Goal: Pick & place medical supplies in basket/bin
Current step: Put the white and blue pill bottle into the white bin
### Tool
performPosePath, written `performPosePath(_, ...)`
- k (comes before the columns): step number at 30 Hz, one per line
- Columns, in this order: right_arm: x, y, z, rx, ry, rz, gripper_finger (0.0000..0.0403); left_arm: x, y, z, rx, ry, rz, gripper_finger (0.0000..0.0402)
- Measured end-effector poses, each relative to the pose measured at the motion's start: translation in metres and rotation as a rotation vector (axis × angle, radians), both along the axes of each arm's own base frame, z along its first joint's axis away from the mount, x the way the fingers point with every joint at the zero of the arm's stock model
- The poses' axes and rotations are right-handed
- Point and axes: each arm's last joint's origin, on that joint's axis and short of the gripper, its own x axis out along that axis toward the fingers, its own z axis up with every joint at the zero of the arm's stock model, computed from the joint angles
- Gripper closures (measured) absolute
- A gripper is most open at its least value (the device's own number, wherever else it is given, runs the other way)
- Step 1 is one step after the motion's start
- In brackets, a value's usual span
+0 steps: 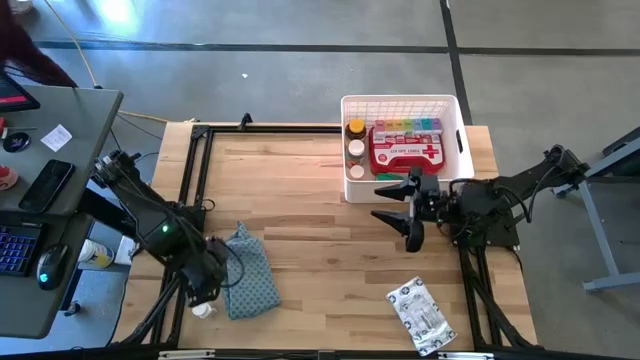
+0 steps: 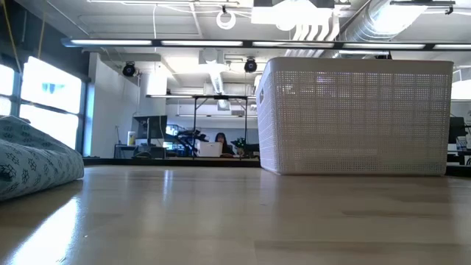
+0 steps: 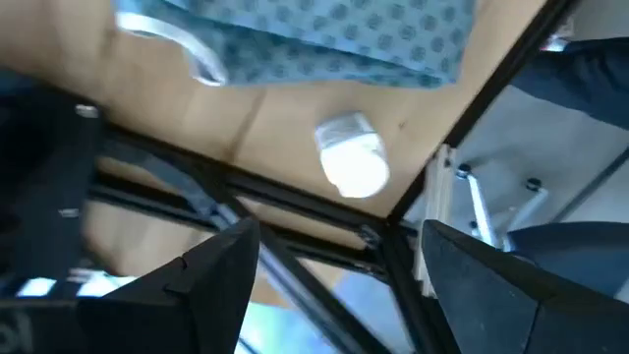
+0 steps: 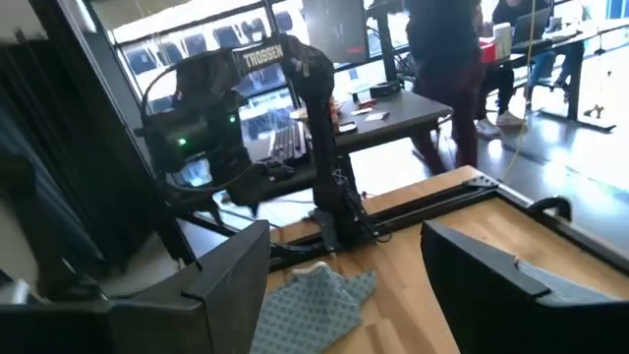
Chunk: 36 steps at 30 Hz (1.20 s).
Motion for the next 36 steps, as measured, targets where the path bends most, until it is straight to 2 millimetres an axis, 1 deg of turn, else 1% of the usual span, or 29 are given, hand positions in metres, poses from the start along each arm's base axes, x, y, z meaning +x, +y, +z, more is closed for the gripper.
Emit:
performPosePath(6, 0.012, 0.006, 0.014, -0.055, 0.03, 0.012, 0.0149, -0.016, -0.027, -0.024, -0.036, 0.057, 0.03, 0.0074)
performPosePath(9, 0.014, 0.007, 0.013, -0.05, 0.035, 0.016, 0.0149, -0.025, -0.036, -0.031, -0.018, 0.059, 0.082, 0.0069)
performPosePath(13, 0.015, 0.008, 0.011, -0.007, 0.038, 0.025, 0.0149, -0.03, -0.048, -0.037, -0.022, 0.0, 0.209, 0.0064)
performPosePath(17, 0.014, 0.01, 0.01, 0.017, 0.038, 0.033, 0.0149, -0.037, -0.056, -0.05, -0.023, 0.015, 0.309, 0.0065)
performPosePath(20, 0.013, 0.013, 0.01, 0.014, 0.036, 0.043, 0.0149, -0.042, -0.059, -0.064, -0.015, 0.043, 0.363, 0.0066)
performPosePath(24, 0.01, 0.018, 0.01, 0.016, 0.035, 0.038, 0.0149, -0.048, -0.062, -0.079, -0.011, 0.082, 0.394, 0.0065)
performPosePath(28, 0.008, 0.022, 0.01, 0.015, 0.033, 0.021, 0.0149, -0.046, -0.065, -0.085, -0.048, 0.062, 0.421, 0.0064)
performPosePath(36, 0.005, 0.027, 0.01, 0.027, 0.028, -0.01, 0.0149, -0.041, -0.073, -0.101, 0.03, 0.051, 0.426, 0.0064)
